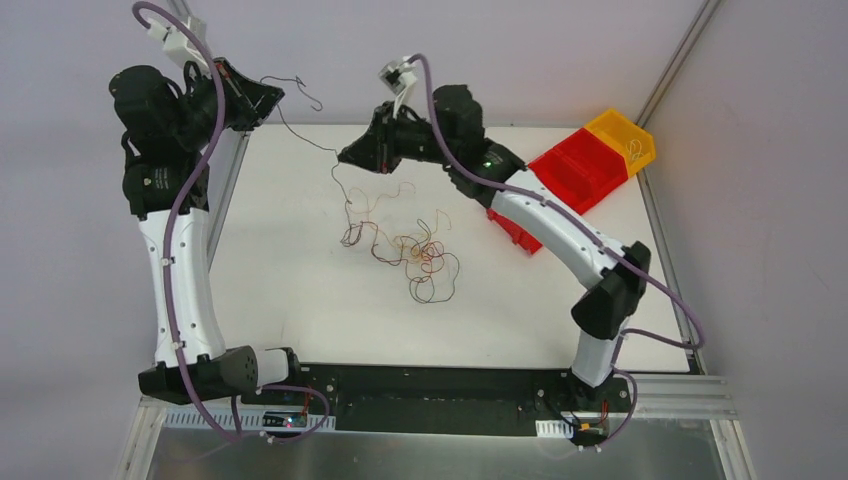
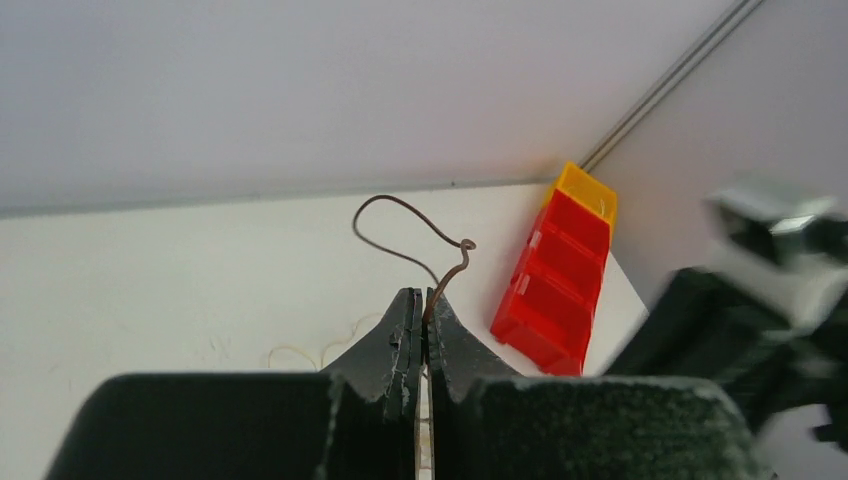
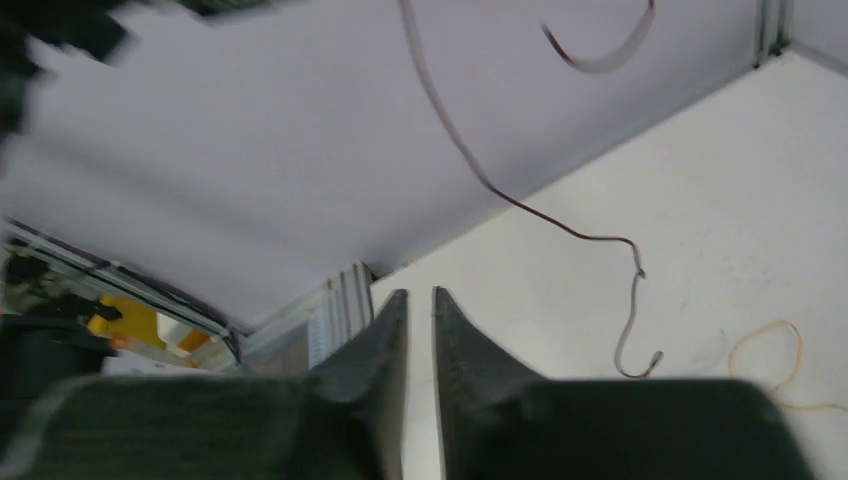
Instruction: Untangle the cables
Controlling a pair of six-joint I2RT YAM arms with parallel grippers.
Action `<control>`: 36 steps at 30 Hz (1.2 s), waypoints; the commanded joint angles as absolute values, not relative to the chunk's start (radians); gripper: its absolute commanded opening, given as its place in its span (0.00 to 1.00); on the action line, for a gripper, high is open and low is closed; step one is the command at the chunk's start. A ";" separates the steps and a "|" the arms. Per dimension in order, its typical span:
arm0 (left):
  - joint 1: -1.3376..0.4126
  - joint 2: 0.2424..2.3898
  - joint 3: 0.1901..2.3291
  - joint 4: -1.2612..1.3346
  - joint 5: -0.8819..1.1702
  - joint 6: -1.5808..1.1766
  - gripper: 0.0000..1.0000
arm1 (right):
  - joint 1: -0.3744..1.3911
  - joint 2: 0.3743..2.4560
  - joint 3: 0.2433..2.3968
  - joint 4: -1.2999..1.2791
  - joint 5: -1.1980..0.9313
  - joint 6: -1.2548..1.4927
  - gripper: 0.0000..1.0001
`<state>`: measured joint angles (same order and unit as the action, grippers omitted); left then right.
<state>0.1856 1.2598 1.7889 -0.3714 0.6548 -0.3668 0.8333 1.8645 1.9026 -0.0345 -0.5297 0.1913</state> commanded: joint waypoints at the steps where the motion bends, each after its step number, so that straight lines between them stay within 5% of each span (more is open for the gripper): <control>1: 0.199 1.279 1.750 -0.242 0.776 -0.483 0.00 | 0.834 1.733 1.968 -0.066 -0.510 0.138 0.44; 2: 0.199 1.273 1.745 -0.161 0.798 -0.544 0.00 | 0.830 1.719 1.918 -0.064 -0.471 0.134 0.67; 3: 0.199 1.267 1.747 -0.087 0.804 -0.612 0.00 | 0.827 1.709 1.865 -0.054 -0.428 0.122 0.78; 7: 0.199 1.298 1.853 -0.028 0.812 -0.715 0.00 | 0.824 1.717 1.715 0.008 -0.298 0.052 0.98; 16: 0.199 1.315 1.928 0.042 0.798 -0.818 0.00 | 0.856 1.980 1.843 0.156 -0.385 0.007 0.99; 18: 0.199 1.321 1.959 0.039 0.787 -0.812 0.00 | 0.859 2.026 1.898 0.149 -0.344 -0.020 0.84; 22: 0.199 1.322 1.995 -0.048 0.734 -0.736 0.00 | 0.852 1.984 1.926 0.182 -0.348 0.024 0.06; 23: 0.199 1.314 1.988 -0.089 0.711 -0.699 0.00 | 0.853 1.944 1.900 0.204 -0.357 0.033 0.00; 28: 0.201 1.261 1.834 -0.227 0.611 -0.556 0.00 | 0.852 1.736 1.755 0.253 -0.394 0.046 0.00; 36: 0.094 1.269 1.567 -0.206 0.942 -0.546 0.00 | 0.838 1.599 1.720 0.191 -0.396 0.007 0.00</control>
